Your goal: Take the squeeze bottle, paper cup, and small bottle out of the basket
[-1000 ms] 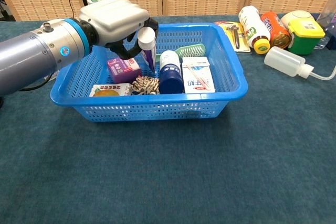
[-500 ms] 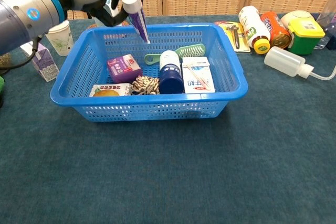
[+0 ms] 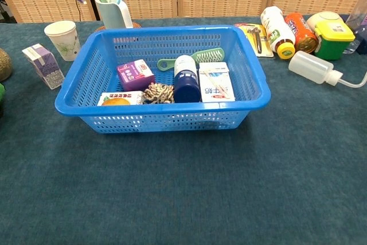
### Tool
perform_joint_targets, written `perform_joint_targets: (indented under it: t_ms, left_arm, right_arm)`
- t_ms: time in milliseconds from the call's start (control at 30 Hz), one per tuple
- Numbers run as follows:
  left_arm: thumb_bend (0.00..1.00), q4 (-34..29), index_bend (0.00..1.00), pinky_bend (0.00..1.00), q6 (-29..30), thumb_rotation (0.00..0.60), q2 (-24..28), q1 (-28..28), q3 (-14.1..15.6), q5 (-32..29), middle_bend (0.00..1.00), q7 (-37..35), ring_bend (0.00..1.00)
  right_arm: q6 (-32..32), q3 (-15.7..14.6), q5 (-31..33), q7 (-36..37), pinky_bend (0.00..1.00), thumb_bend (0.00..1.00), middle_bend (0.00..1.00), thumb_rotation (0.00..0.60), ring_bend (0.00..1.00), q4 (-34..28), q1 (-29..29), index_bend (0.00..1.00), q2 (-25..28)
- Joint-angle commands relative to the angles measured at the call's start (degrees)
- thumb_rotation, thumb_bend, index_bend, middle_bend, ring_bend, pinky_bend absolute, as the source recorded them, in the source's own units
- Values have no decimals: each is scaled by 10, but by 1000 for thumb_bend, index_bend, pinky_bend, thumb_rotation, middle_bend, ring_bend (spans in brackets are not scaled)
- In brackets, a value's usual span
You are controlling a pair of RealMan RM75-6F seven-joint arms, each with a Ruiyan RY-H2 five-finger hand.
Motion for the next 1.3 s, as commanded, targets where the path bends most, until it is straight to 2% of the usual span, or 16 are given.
perform_joint_targets:
  t_ms: [33, 233, 433, 600, 633, 700, 733, 767, 833, 867, 967, 1167, 1300]
  left_arm:
    - [503, 68, 705, 535, -13, 600, -1, 26, 28, 8, 566, -66, 512]
    - [503, 157, 704, 535, -30, 600, -45, 31, 42, 28, 566, -133, 509]
    - [503, 234, 693, 535, -20, 600, -94, 19, 49, 82, 565, -210, 497]
    - [503, 279, 678, 535, -27, 600, -121, 14, 54, 94, 554, -232, 480]
    - [499, 286, 651, 528, -32, 600, -127, 14, 54, 94, 512, -236, 441]
    - [478, 290, 493, 438, -41, 600, -130, 13, 56, 94, 305, -246, 263]
    - [460, 291, 339, 334, -48, 600, -129, 13, 58, 96, 150, -257, 132]
    - [441, 289, 181, 227, -50, 600, -128, 13, 58, 96, 44, -270, 40]
    - [413, 291, 30, 110, -42, 600, -126, 15, 57, 105, 0, -290, 0]
    - [398, 292, 2, 76, -35, 600, -124, 17, 56, 109, 0, -296, 0]
    - [378, 283, 0, 42, -21, 600, -114, 23, 54, 116, 0, -314, 0]
    - [342, 244, 0, 25, 10, 600, -78, 43, 53, 126, 0, -324, 0]
    - [337, 199, 0, 12, 49, 569, -42, 74, 51, 126, 0, -346, 0]
  right_arm:
    - [0, -1, -4, -1, 0, 0, 0, 600, 0, -2, 1, 0, 0]
    - [-2, -3, -6, -4, 0, 0, 0, 600, 0, -5, 2, 0, -1]
    - [-3, -2, -3, -3, 0, 0, 0, 600, 0, -4, 2, 0, -1]
    - [-2, -1, 1, -4, 0, 0, 0, 600, 0, -2, 1, 0, -1]
    - [-3, -1, 1, -5, 0, 0, 0, 600, 0, -2, 2, 0, -1]
    - [-4, -1, 1, -3, 0, 0, 0, 600, 0, -2, 2, 0, -2]
    - [-5, -1, 1, -3, 0, 0, 0, 600, 0, -1, 2, 0, -2]
    - [-5, -1, 1, -3, 0, 0, 0, 600, 0, -1, 2, 0, -2]
    - [-5, -1, 2, -3, 0, 0, 0, 600, 0, -1, 2, 0, -2]
    - [-5, -1, 1, -3, 0, 0, 0, 600, 0, -1, 2, 0, -2]
    - [-5, -1, 1, -3, 0, 0, 0, 600, 0, -2, 3, 0, -2]
    - [-3, -3, -1, -2, 0, 0, 0, 600, 0, -4, 3, 0, -2]
    - [-1, -4, -5, -1, 0, 0, 0, 600, 0, -6, 2, 0, 0]
